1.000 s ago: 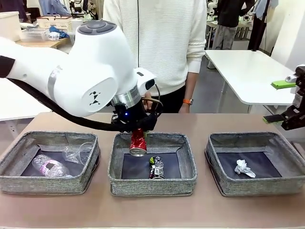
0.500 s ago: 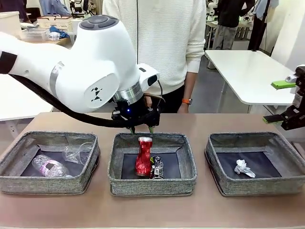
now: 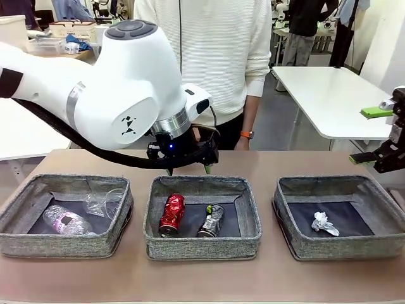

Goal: Sort the waste into the appropriate baskets.
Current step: Place the picked waste into the Fabric basket indicated by the person.

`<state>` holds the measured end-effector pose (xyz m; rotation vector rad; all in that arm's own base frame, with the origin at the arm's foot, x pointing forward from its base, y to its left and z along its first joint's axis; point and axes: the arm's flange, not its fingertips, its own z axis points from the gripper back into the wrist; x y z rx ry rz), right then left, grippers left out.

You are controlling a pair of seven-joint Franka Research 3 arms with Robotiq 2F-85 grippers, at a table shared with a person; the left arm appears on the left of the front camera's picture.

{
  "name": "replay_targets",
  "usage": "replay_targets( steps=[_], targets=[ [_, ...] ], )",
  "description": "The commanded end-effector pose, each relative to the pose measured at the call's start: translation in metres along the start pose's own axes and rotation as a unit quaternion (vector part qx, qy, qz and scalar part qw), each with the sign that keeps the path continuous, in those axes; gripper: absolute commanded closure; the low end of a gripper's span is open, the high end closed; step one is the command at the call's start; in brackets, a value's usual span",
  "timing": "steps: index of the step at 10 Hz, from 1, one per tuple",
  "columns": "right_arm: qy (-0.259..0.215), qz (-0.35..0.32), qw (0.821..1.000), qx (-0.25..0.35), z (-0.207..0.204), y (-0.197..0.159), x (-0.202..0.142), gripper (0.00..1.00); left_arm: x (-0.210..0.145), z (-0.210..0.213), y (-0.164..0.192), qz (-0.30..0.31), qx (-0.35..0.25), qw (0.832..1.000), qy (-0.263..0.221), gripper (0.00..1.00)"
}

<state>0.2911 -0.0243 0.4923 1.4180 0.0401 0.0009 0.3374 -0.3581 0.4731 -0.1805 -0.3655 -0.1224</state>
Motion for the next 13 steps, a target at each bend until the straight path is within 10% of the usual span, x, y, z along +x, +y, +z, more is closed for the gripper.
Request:
replay_targets(
  steps=[1, 4, 6, 9, 13],
  targets=[
    [0.0, -0.007, 1.0, 0.008, -0.001, 0.006, 0.0, 0.0, 0.004, 0.009, 0.006, -0.009, -0.01, 1.0, 0.004, 0.0],
    [0.0, -0.007, 1.0, 0.008, -0.001, 0.006, 0.0, 0.0, 0.02, 0.051, 0.058, -0.044, -0.145, 0.981, 0.121, 0.0],
    [0.0, -0.007, 1.0, 0.008, -0.001, 0.006, 0.0, 0.0, 0.027, 0.082, 0.117, -0.069, -0.304, 0.933, 0.178, 0.0],
    [0.0, -0.007, 1.0, 0.008, -0.001, 0.006, 0.0, 0.0, 0.015, 0.101, 0.196, -0.041, -0.455, 0.883, 0.111, 0.0],
    [0.0, -0.007, 1.0, 0.008, -0.001, 0.006, 0.0, 0.0, -0.03, 0.105, 0.326, 0.155, -0.515, 0.84, -0.066, 0.0]
  ],
)
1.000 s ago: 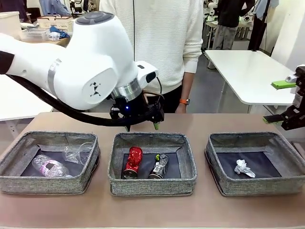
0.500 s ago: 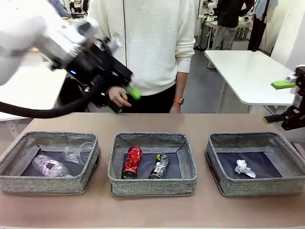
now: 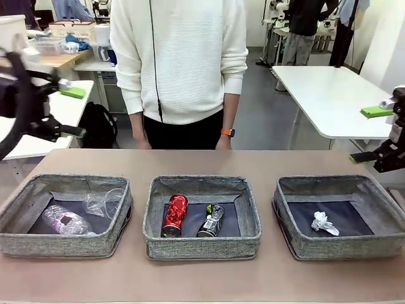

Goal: Sort the waste into the appropriate baskets.
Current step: Place the picked waste into the Fabric basket indicated by the person.

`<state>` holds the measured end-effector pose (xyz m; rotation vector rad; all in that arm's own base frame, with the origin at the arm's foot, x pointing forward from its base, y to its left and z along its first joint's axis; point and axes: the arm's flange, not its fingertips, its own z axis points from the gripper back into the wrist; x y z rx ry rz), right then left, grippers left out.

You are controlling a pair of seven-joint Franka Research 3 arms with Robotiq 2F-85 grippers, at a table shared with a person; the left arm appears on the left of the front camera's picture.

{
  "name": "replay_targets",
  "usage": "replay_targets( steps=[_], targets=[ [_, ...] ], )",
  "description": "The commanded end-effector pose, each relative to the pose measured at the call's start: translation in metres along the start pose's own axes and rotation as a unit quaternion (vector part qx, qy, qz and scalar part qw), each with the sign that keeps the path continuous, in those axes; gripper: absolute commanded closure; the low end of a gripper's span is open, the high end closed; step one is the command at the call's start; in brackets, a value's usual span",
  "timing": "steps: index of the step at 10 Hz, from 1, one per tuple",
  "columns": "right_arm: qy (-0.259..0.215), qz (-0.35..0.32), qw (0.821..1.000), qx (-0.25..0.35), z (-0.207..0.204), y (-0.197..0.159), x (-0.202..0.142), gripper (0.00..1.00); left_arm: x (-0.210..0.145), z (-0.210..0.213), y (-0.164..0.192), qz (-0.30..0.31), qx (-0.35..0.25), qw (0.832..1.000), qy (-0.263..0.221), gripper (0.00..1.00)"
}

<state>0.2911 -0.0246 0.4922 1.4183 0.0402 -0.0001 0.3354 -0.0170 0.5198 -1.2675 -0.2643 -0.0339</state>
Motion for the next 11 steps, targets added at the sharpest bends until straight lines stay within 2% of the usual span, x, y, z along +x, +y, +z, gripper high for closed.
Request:
replay_targets(
  steps=[1, 2, 3, 11],
  targets=[
    [0.0, -0.007, 1.0, 0.008, -0.001, 0.006, 0.0, 0.0, -0.016, 0.012, 0.03, 0.041, -0.038, 0.992, -0.11, 0.0],
    [0.0, -0.007, 1.0, 0.008, -0.001, 0.006, 0.0, 0.0, -0.014, 0.006, 0.051, 0.107, -0.051, 0.986, -0.121, 0.0],
    [0.0, -0.007, 1.0, 0.008, -0.001, 0.006, 0.0, 0.0, -0.007, 0.021, 0.022, 0.033, -0.014, 0.998, -0.056, 0.0],
    [0.0, -0.007, 1.0, 0.008, -0.001, 0.006, 0.0, 0.0, -0.007, 0.021, 0.022, 0.033, -0.014, 0.998, -0.056, 0.0]
  ],
)
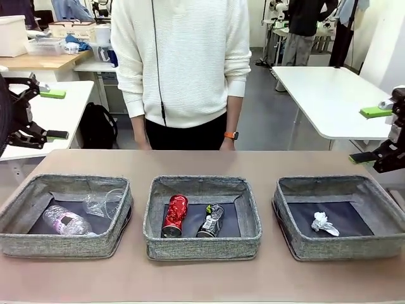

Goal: Sort the waste into the appropriate baskets.
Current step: Place the picked waste into the Fabric basket indicated by the person.

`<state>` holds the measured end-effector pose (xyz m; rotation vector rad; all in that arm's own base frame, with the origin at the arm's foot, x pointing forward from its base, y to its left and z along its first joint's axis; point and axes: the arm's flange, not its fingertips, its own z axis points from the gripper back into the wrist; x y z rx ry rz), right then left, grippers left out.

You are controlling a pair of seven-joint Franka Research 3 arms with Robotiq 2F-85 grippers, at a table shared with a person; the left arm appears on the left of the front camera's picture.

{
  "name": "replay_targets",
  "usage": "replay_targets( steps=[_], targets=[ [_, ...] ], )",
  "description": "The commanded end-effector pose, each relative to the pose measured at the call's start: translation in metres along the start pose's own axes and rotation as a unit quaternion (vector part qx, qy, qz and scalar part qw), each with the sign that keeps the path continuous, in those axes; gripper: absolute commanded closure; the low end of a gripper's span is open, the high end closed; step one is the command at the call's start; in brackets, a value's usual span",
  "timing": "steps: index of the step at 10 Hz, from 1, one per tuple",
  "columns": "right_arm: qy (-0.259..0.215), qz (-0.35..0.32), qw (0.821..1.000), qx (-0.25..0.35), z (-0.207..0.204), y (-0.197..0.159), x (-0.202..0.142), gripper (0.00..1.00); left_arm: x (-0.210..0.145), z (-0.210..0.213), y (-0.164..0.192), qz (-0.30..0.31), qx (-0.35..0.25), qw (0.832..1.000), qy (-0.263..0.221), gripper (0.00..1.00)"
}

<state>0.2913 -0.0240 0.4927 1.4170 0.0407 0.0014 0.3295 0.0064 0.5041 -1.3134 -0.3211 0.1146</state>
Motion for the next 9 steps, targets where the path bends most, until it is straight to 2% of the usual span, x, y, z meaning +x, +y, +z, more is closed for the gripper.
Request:
replay_targets(
  steps=[1, 9],
  targets=[
    [-0.001, -0.007, 1.0, 0.009, -0.0007, 0.0051, -0.0004, 0.0, -0.0001, 0.0023, 0.0012, -0.009, 0.001, 1.0, 0.007, 0.0],
    [-0.001, -0.007, 1.0, 0.009, -0.0007, 0.0051, -0.0004, 0.0, -0.0001, 0.0023, 0.0012, -0.009, 0.001, 1.0, 0.007, 0.0]
  ],
)
